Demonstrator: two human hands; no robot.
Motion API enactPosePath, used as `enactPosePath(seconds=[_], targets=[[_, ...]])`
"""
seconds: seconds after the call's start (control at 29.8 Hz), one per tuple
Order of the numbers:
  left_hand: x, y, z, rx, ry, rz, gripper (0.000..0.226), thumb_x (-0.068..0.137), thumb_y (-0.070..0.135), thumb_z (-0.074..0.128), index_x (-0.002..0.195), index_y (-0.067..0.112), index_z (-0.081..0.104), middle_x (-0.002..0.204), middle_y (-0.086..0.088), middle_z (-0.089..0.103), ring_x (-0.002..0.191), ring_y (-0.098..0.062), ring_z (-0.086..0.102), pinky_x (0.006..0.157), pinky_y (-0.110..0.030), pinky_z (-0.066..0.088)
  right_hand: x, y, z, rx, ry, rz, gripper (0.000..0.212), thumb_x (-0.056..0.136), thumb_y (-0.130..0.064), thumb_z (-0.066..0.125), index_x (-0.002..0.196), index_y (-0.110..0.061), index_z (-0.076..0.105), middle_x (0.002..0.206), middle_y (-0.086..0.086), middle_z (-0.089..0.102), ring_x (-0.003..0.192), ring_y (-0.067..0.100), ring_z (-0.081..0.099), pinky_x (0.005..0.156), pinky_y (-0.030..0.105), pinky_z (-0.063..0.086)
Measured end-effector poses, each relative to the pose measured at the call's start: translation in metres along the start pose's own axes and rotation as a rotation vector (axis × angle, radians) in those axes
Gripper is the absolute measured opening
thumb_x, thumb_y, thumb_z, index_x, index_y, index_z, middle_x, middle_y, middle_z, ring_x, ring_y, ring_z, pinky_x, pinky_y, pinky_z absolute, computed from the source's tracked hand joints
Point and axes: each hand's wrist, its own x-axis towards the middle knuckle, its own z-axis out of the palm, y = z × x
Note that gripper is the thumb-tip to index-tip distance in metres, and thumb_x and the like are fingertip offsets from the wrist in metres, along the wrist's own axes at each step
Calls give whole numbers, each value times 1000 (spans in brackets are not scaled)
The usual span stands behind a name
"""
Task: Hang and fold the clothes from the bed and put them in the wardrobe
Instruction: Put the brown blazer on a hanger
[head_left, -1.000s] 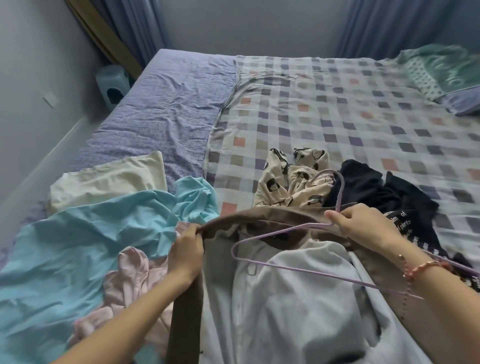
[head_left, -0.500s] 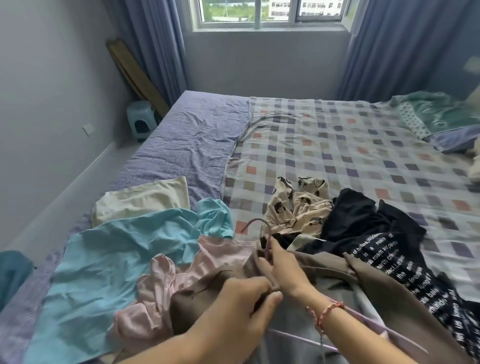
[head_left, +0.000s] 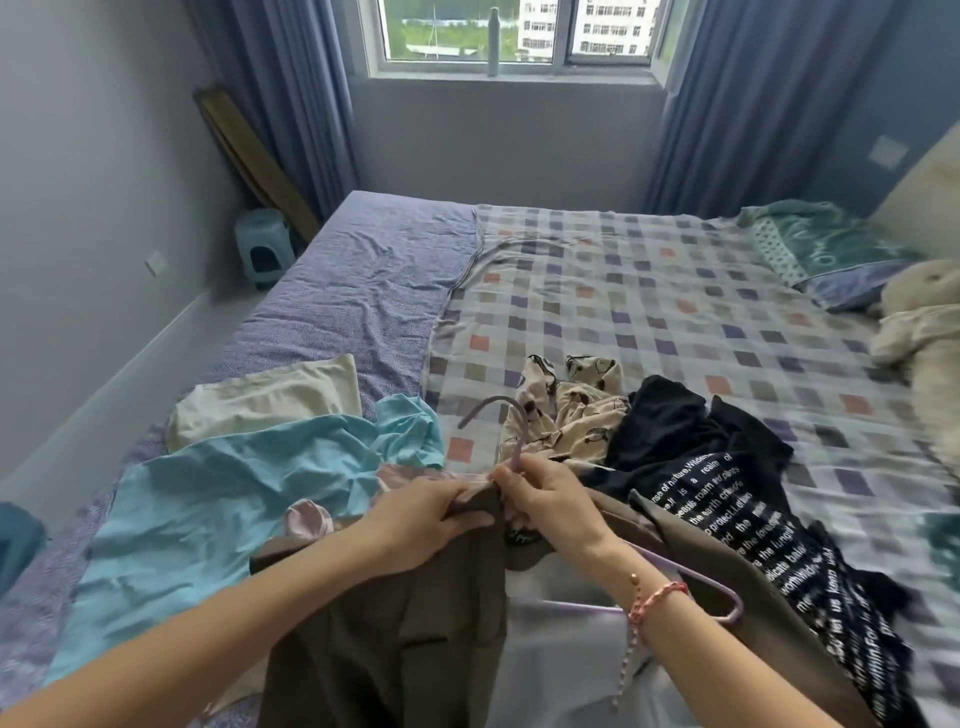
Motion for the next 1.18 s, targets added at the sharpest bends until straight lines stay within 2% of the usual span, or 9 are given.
enactPosePath(seconds=[0.1,0.24,0.34,0.44,0.57,0.74,0.91,1.04,1.18], targets=[[0,-22,7,17,117,-36,43,86,54,51,100,15,64,97,1,64,99,-23,58,80,-27,40,-8,22,-42,105,288,26,13,92,-12,56,104,-15,59,93,5,67,86,13,64,79,22,50],[-7,-53,7,-36,207,4,79,72,86,29,92,19,65,93,4,67,93,-17,61,82,-29,44,-32,86,-113,-86,812,278,16,87,1,50,90,-12,58,91,18,69,77,23,59,76,33,46],[-14,-57,4,-66,278,84,36,76,82,31,92,58,54,92,32,61,80,8,57,75,-10,41,-41,137,-118,-359,455,443,14,84,-15,63,97,-15,58,95,10,66,92,27,60,77,29,42],[-23,-48,-1,-52,293,128,22,80,77,32,82,62,47,74,37,55,63,16,49,61,-8,36,-37,163,-91,-769,219,446,37,83,-43,61,112,-21,56,111,2,59,110,23,53,92,33,40],[-23,-35,-8,-52,244,179,16,86,69,32,86,62,46,74,42,52,62,24,45,60,2,32,-27,164,-89,-769,248,489,5,89,-25,49,89,-24,54,109,2,62,107,24,55,89,34,38],[-15,-46,-8,-79,239,153,19,86,71,33,84,59,47,72,36,54,62,22,46,59,-1,34,-28,167,-144,-606,238,540,16,77,-3,62,81,-18,67,95,9,69,97,25,63,77,25,44],[-10,-53,-1,-61,284,184,22,84,72,35,80,55,49,69,34,55,61,21,46,59,-1,34,-44,163,-185,-837,644,442,28,65,12,61,85,-7,59,88,17,60,87,38,58,76,39,44],[-11,-56,4,-85,282,178,37,84,71,38,79,37,50,67,24,54,58,13,44,57,-9,36,-42,167,-142,-923,330,133,22,72,4,52,83,-4,70,95,16,61,91,36,57,84,40,47],[-14,-47,1,-90,257,175,22,86,69,37,80,51,49,67,30,53,58,16,45,57,-4,34,-37,188,-108,-1062,22,328,45,83,-38,47,126,-27,56,140,10,34,129,29,32,108,33,24]])
